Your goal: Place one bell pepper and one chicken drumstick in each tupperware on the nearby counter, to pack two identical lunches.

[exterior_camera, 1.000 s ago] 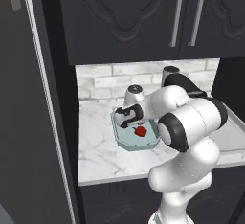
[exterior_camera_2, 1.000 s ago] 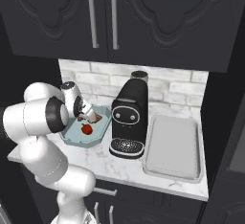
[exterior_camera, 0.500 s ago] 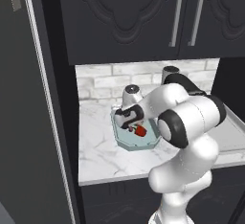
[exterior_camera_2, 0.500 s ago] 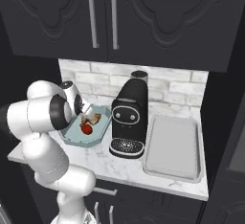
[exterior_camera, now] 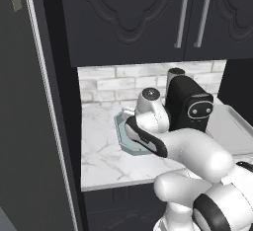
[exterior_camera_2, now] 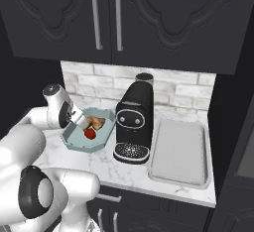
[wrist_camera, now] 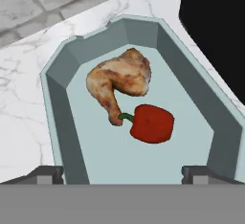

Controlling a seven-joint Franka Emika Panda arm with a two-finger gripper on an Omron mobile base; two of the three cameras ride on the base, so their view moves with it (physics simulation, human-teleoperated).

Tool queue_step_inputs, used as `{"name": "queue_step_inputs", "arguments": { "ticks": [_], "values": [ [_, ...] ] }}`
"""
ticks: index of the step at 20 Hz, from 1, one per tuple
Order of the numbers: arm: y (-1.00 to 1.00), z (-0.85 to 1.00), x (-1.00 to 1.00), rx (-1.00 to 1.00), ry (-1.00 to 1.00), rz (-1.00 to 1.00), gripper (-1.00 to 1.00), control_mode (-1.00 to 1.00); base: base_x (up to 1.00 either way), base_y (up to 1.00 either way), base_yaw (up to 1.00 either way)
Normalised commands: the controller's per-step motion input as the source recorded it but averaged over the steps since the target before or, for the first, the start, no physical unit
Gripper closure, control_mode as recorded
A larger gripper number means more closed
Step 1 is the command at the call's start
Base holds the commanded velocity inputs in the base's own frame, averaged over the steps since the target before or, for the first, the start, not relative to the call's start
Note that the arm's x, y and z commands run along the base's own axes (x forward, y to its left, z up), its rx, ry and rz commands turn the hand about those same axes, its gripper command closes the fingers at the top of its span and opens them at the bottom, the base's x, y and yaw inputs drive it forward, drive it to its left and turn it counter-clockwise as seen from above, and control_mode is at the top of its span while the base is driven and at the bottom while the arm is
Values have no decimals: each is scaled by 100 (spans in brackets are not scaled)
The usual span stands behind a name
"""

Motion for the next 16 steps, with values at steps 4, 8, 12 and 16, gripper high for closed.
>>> {"name": "queue_step_inputs", "arguments": {
  "ticks": [4, 8, 12, 16],
  "values": [
    [0, 100, -100, 0, -5, -6, -100, -100, 0, 0, 0],
    [0, 100, -100, 0, -9, -2, -100, -100, 0, 0, 0],
    [0, 100, -100, 0, -7, -4, -100, -100, 0, 0, 0],
    [0, 25, -25, 0, -4, -1, -100, 100, -75, 0, -3]
  ]
}}
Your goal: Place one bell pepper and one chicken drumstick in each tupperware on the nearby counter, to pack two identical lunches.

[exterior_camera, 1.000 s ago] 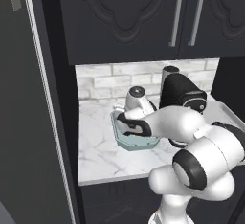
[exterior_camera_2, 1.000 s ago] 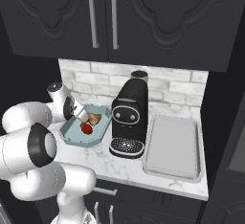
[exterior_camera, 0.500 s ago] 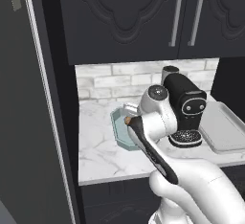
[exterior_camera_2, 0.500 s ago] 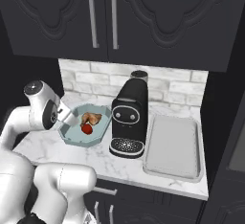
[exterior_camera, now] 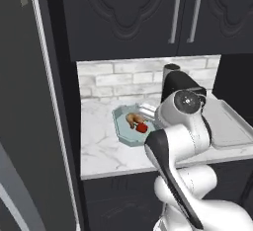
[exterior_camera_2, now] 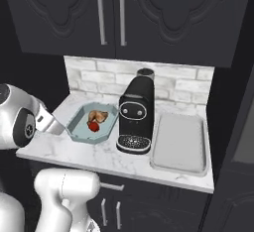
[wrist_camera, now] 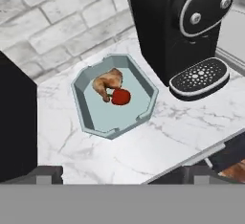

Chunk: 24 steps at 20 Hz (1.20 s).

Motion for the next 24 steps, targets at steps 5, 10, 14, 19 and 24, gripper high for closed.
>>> {"name": "queue_step_inputs", "arguments": {
  "ticks": [5, 10, 14, 19, 24],
  "values": [
    [0, 0, 0, 0, 0, 0, -100, 100, -100, 0, -7],
    [0, 0, 0, 0, 0, 0, -100, 100, -100, 8, -11],
    [0, 0, 0, 0, 0, 0, -100, 100, -100, 44, -19],
    [0, 0, 0, 0, 0, 0, -100, 100, -100, 58, -36],
    [0, 0, 0, 0, 0, 0, -100, 100, -100, 68, -28]
  ]
}}
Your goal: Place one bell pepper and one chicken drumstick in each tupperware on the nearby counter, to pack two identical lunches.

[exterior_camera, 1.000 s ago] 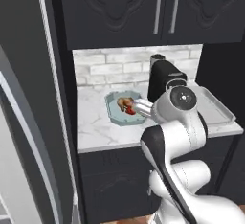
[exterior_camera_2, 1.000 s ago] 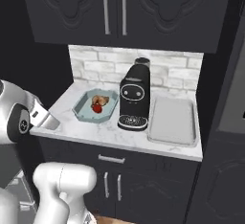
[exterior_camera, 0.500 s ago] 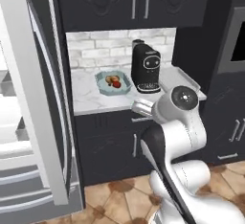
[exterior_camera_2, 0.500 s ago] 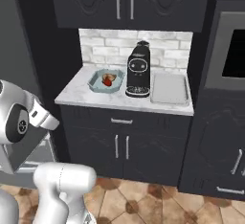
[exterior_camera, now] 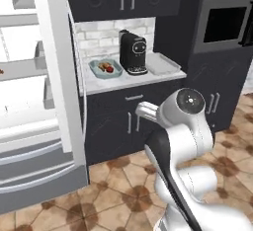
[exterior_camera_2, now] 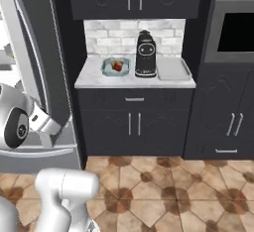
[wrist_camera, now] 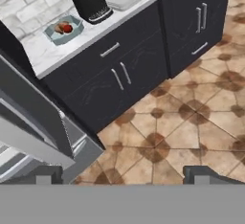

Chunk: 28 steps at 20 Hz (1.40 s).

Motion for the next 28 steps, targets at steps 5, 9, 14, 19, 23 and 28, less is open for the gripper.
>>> {"name": "queue_step_inputs", "arguments": {
  "ticks": [5, 9, 14, 19, 23, 28],
  "values": [
    [0, 0, 0, 0, 0, 0, -100, 100, -95, 100, -6],
    [0, 0, 0, 0, 0, 0, -100, 100, -40, 100, 2],
    [0, 0, 0, 0, 0, 0, -100, 100, -32, 73, 5],
    [0, 0, 0, 0, 0, 0, -100, 100, 0, 95, 14],
    [0, 0, 0, 0, 0, 0, -100, 100, 11, 91, 13],
    [0, 0, 0, 0, 0, 0, -100, 100, 85, 7, 3]
  ]
}}
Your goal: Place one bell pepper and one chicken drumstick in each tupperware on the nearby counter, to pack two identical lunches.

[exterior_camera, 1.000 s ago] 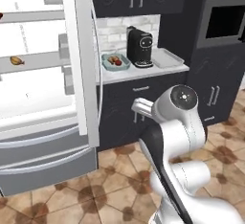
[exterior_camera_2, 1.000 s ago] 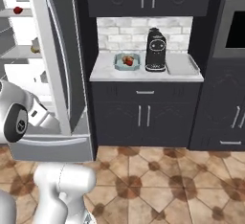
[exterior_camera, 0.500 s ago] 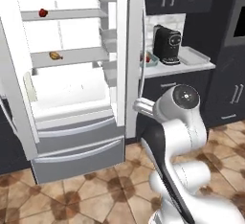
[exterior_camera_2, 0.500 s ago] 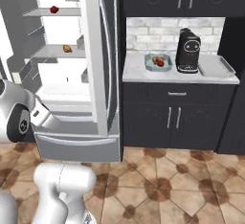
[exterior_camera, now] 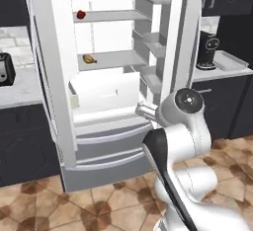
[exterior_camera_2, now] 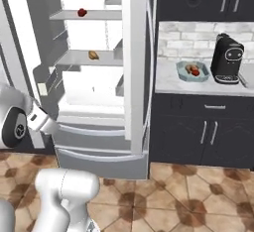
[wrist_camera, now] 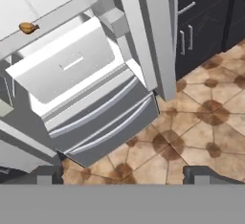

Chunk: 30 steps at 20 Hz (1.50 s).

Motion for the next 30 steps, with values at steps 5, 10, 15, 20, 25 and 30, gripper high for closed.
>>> {"name": "queue_step_inputs", "arguments": {
  "ticks": [5, 10, 15, 20, 25, 30],
  "values": [
    [0, 0, 0, 0, 0, 0, -100, 100, 100, -8, 0],
    [0, 0, 0, 0, 0, 0, -100, 100, 100, 12, 0],
    [0, 0, 0, 0, 0, 0, -100, 100, 100, 10, 0],
    [0, 0, 0, 0, 0, 0, -100, 100, 100, 67, 0],
    [0, 0, 0, 0, 0, 0, -100, 100, 66, 55, -1],
    [12, 29, 54, -2, 1, 39, -100, -100, 0, 0, 0]
  ]
}}
